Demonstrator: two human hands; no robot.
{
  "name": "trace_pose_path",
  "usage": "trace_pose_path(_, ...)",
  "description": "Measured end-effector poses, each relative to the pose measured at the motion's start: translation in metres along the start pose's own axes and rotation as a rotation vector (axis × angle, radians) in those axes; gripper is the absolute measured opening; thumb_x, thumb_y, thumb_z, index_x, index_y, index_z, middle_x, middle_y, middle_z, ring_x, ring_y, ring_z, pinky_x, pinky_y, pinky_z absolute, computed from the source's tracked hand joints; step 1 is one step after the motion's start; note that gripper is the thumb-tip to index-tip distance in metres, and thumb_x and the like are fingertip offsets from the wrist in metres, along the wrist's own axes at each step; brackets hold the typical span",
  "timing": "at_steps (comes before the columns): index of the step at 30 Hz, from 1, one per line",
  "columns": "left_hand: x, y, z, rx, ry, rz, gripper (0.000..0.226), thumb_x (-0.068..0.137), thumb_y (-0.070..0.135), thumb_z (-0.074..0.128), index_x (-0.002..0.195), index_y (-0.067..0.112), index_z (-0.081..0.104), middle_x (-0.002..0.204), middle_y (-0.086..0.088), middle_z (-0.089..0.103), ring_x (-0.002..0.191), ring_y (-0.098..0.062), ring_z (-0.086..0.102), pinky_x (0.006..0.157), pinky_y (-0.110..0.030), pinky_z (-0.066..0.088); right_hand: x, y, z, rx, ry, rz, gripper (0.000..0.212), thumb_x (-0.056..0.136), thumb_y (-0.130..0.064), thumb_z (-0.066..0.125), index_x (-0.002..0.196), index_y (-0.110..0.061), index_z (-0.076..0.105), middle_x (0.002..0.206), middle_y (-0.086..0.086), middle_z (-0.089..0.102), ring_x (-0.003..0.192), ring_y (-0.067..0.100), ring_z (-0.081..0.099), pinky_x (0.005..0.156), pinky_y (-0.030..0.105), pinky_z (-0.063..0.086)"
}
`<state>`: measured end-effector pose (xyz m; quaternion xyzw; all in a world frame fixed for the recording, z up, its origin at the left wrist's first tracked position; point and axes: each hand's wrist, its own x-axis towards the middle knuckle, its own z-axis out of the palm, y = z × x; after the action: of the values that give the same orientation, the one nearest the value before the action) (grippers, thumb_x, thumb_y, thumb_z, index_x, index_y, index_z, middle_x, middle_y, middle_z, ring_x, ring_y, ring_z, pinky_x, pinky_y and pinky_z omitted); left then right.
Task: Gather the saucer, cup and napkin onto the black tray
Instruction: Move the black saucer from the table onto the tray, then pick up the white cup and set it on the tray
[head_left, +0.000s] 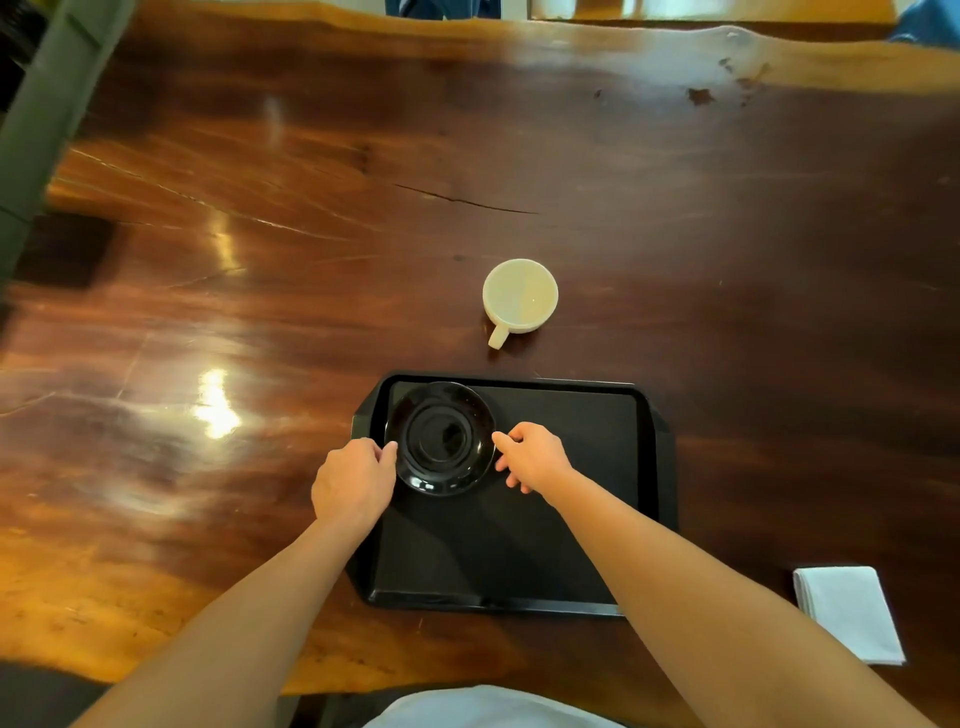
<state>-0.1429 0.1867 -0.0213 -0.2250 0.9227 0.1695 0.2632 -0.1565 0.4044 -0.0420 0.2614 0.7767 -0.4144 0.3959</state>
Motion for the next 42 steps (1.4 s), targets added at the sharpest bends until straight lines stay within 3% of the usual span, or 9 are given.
trace_pose_path(6,0.014,0.030,-0.015,0.004,0.050,0.065,0.034,0.100,0.046,0.045,0.081,0.020,0.057,0.071,-0.003,0.066,0.064,-0.024,0.063,0.056,-0.035,0.051,-0.001,-0.002,-0.027,0.124,0.111,0.008,0.020,0.101,-0.030,0.053,0.107,-0.012,0.061,0.096,0.008,0.074,0.059,0.012,0.058,0.048,0.022,0.047)
trace_pose_path(13,0.033,0.091,-0.026,-0.042,0.061,0.185,0.022,0.099,0.039,0.048,0.093,0.018,0.054,0.082,-0.004,0.066,0.077,-0.030,0.064,0.068,-0.041,0.055,0.005,-0.015,-0.064,0.204,0.200,-0.055,0.015,0.098,-0.027,0.056,0.103,-0.013,0.061,0.090,0.004,0.073,0.060,0.012,0.059,0.053,0.025,0.048)
trace_pose_path(15,0.039,0.105,-0.024,-0.011,0.049,0.256,0.017,0.100,0.034,0.049,0.097,0.019,0.054,0.086,-0.004,0.067,0.080,-0.029,0.063,0.067,-0.039,0.050,0.011,-0.019,-0.072,0.185,0.220,-0.075,0.015,0.097,-0.028,0.058,0.104,-0.015,0.059,0.094,0.004,0.071,0.068,0.014,0.063,0.058,0.027,0.051)
trace_pose_path(19,0.054,0.127,-0.020,0.031,0.051,0.383,0.009,0.099,0.028,0.052,0.098,0.019,0.053,0.089,-0.002,0.066,0.081,-0.026,0.062,0.066,-0.037,0.045,0.025,-0.030,-0.085,0.144,0.230,-0.105,0.024,0.097,-0.024,0.061,0.118,-0.016,0.052,0.093,-0.001,0.064,0.090,0.023,0.068,0.085,0.039,0.059)
trace_pose_path(23,0.072,0.145,-0.016,-0.003,0.031,0.422,0.010,0.098,0.026,0.053,0.103,0.018,0.052,0.093,-0.003,0.064,0.085,-0.029,0.063,0.070,-0.041,0.050,0.042,-0.041,-0.090,0.120,0.231,-0.145,0.040,0.096,-0.016,0.059,0.134,-0.015,0.046,0.090,-0.005,0.060,0.091,0.023,0.068,0.088,0.043,0.059)
trace_pose_path(28,0.096,0.157,-0.009,-0.074,-0.019,0.450,0.030,0.093,0.020,0.057,0.122,0.018,0.048,0.114,-0.005,0.059,0.096,-0.033,0.063,0.082,-0.050,0.054,0.064,-0.052,-0.089,0.121,0.258,-0.180,0.061,0.090,-0.011,0.064,0.143,-0.019,0.036,0.099,0.001,0.062,0.094,0.023,0.066,0.090,0.046,0.058)
trace_pose_path(33,0.120,0.165,-0.005,-0.158,-0.162,0.504,0.063,0.085,0.015,0.066,0.139,0.031,0.036,0.131,-0.002,0.051,0.094,-0.031,0.065,0.085,-0.053,0.057,0.078,-0.060,-0.085,0.179,0.226,-0.212,0.081,0.081,-0.005,0.070,0.145,-0.025,0.026,0.119,0.000,0.050,0.108,0.026,0.061,0.087,0.048,0.059)
trace_pose_path(38,0.134,0.173,0.001,-0.234,-0.209,0.533,0.088,0.078,0.016,0.075,0.151,0.028,0.028,0.146,-0.006,0.044,0.118,-0.029,0.057,0.094,-0.053,0.054,0.087,-0.066,-0.084,0.222,0.195,-0.177,0.091,0.077,-0.002,0.072,0.147,-0.030,0.022,0.122,-0.001,0.044,0.105,0.026,0.058,0.060,0.046,0.064)
trace_pose_path(42,0.140,0.176,0.004,-0.281,-0.222,0.526,0.100,0.072,0.015,0.083,0.153,0.028,0.025,0.150,-0.006,0.042,0.128,-0.026,0.051,0.099,-0.048,0.052,0.090,-0.070,-0.087,0.250,0.171,-0.160,0.093,0.078,-0.004,0.074,0.147,-0.033,0.019,0.134,0.002,0.044,0.113,0.028,0.054,0.057,0.045,0.064)
